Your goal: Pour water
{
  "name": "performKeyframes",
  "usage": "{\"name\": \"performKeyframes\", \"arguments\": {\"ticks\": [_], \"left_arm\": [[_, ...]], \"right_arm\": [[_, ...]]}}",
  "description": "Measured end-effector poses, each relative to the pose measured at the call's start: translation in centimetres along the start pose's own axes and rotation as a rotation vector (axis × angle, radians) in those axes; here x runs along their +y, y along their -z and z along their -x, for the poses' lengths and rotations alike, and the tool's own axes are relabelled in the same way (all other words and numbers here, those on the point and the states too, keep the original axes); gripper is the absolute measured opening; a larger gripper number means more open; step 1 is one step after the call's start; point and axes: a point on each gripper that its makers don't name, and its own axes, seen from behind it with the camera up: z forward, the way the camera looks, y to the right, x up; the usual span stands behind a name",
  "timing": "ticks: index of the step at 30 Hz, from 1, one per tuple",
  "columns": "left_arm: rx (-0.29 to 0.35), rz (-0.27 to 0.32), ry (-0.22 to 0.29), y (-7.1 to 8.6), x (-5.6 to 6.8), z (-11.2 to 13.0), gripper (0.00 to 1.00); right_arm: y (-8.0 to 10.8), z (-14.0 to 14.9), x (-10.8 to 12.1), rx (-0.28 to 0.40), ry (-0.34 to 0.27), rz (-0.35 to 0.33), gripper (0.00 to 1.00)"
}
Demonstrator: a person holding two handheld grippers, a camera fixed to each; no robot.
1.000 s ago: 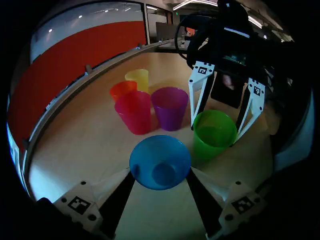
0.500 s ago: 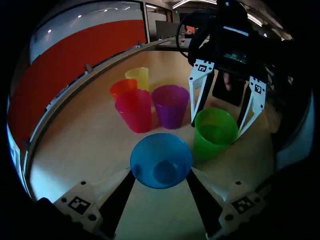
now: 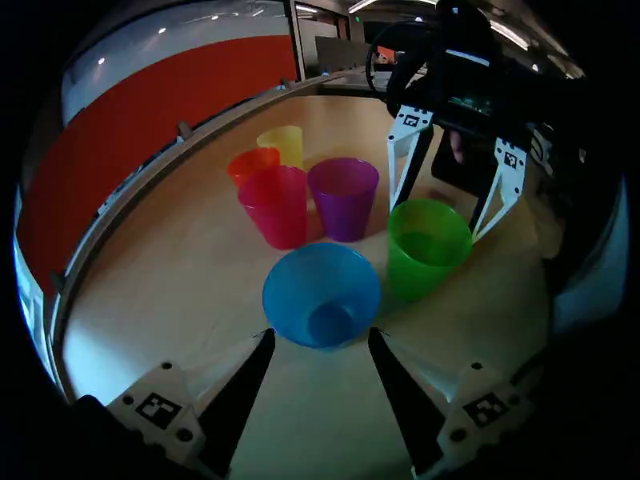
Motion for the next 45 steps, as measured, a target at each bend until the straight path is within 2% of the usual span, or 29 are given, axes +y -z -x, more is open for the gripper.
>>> {"name": "performKeyframes", "arguments": {"ticks": [18, 24, 32, 45], "left_arm": [[-0.013, -0.056, 0.035, 3.0, -0.1, 1.9, 0.86], [-0.003, -0.100, 0.057, 4.0, -0.7, 2.0, 0.86], [0.001, -0.175, 0.078, 5.5, -2.0, 2.7, 0.86], [0.091, -0.335, 0.164, 8.9, -4.8, 2.0, 0.86]], "right_arm": [[3.3, 1.3, 0.6, 0.006, -0.032, 0.080, 0.95], [4.1, 1.1, 1.2, 0.032, -0.065, 0.119, 0.95], [5.4, 1.0, 2.3, 0.038, -0.075, 0.181, 0.95], [10.0, 0.3, 6.6, 0.084, -0.154, 0.385, 0.95]]}}
